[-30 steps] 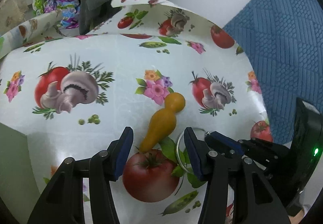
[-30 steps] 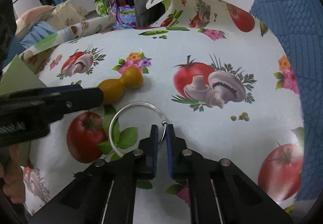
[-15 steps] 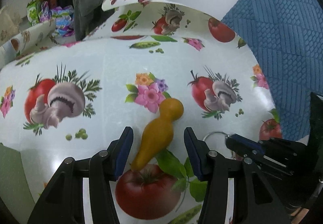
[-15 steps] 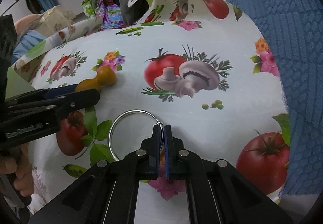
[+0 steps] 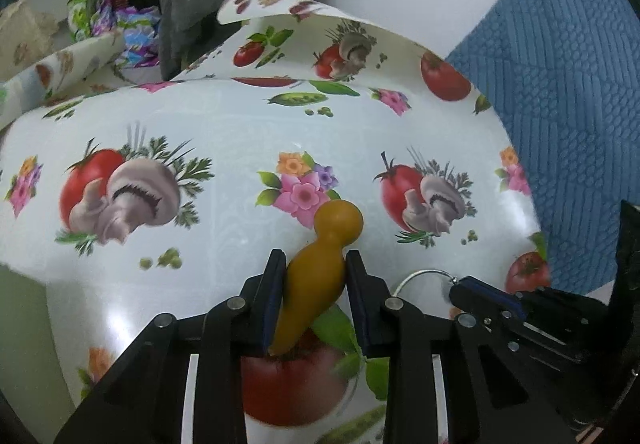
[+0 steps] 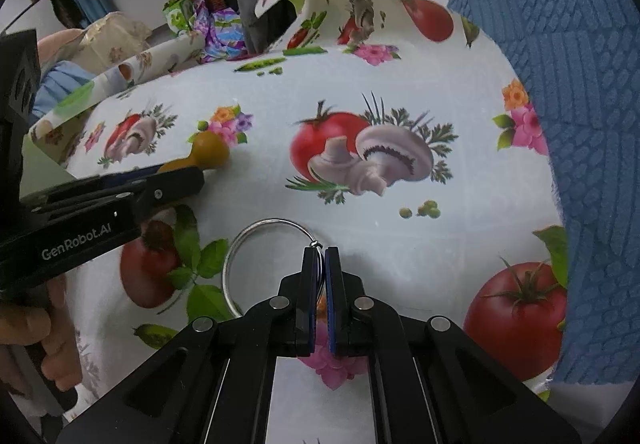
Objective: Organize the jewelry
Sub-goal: 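Grasp the yellow gourd figure with the left gripper while the right grasps the silver ring, then carry the yellow figure and silver ring into the white box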
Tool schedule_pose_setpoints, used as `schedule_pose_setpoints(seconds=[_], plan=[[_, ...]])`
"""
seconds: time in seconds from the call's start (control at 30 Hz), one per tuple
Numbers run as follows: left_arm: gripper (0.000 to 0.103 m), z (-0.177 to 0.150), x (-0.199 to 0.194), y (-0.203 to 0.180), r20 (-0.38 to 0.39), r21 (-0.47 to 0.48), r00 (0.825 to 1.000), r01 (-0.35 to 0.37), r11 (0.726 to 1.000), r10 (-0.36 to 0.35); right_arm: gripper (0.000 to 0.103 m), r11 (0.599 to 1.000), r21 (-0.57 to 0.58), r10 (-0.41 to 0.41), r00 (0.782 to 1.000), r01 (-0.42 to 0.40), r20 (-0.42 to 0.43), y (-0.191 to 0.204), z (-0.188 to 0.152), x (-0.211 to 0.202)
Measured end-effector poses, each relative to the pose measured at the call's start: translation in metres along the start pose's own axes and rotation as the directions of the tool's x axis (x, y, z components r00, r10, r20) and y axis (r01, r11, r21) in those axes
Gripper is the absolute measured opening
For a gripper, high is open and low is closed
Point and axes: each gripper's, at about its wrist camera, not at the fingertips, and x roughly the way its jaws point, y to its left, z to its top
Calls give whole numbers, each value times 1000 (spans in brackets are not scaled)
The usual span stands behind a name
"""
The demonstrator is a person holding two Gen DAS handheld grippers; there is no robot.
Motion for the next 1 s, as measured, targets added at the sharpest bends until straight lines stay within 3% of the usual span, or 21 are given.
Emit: schedule_pose_setpoints(seconds=[0.33, 0.6, 1.0], plan=[[30, -11, -77, 5, 39, -102, 999, -2, 995, 6, 2, 1000, -10, -2, 1000, 2, 26, 14, 0, -33], [30, -21, -142, 10, 67, -128, 997, -28, 991, 37, 2, 999, -32, -10, 998, 12, 58, 30, 4, -71], [30, 9, -247, 42, 160, -153, 982, -77, 985, 101, 2, 995, -98, 22, 985, -5, 171, 86, 60, -145]])
